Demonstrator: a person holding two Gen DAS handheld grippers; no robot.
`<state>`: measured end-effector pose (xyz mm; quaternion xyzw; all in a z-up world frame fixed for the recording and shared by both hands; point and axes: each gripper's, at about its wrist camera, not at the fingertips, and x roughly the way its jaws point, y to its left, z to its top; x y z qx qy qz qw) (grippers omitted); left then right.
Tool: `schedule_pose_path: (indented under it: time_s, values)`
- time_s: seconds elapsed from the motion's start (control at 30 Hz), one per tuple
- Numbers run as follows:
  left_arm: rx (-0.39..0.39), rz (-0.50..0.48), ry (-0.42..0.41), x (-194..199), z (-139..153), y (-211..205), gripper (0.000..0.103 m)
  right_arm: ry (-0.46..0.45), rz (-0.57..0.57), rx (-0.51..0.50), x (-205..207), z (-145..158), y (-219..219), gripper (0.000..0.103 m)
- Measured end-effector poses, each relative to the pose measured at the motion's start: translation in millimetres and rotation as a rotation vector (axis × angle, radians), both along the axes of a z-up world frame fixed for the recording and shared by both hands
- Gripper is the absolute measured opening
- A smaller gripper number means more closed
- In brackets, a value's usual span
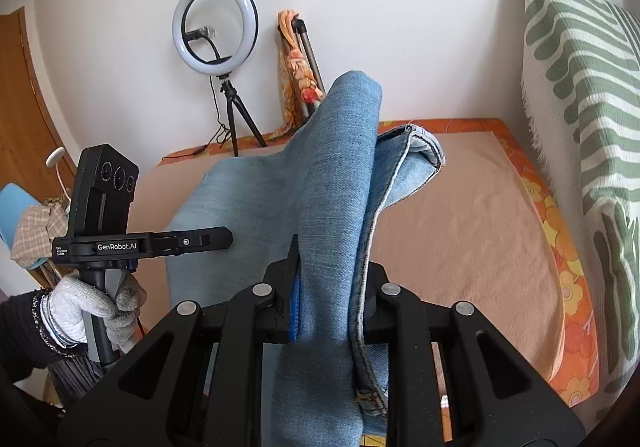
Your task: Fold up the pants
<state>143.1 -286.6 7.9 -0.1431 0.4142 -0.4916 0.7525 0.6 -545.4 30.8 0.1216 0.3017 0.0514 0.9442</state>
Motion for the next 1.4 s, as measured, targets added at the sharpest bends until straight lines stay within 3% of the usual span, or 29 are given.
schedule_pose_path:
  time_s: [0.23,0.6,0.93,1.4]
  values:
    - [0.019,-0.002,-0.105,29.2,45.4,-27.9,0.014,-0.062,-0.017,-0.015,27.7,34.1,-15.5,0.021]
    - [0.028,0.002,-0.117,111.3,62.5,-78.1,0.014,-0.073,-0.043,0.002,110.4,50.6,-61.2,0.021]
    - [0.070,0.022,-0.101,197.6,33.5,-131.4,0.014,-0.033,-0.048,0.032,205.6,20.3,-116.1,0.021]
    - [0.187,0.057,-0.045,289.8,-44.2,-183.8,0.014,0.071,-0.036,0.056,317.9,-64.9,-169.2,0.021]
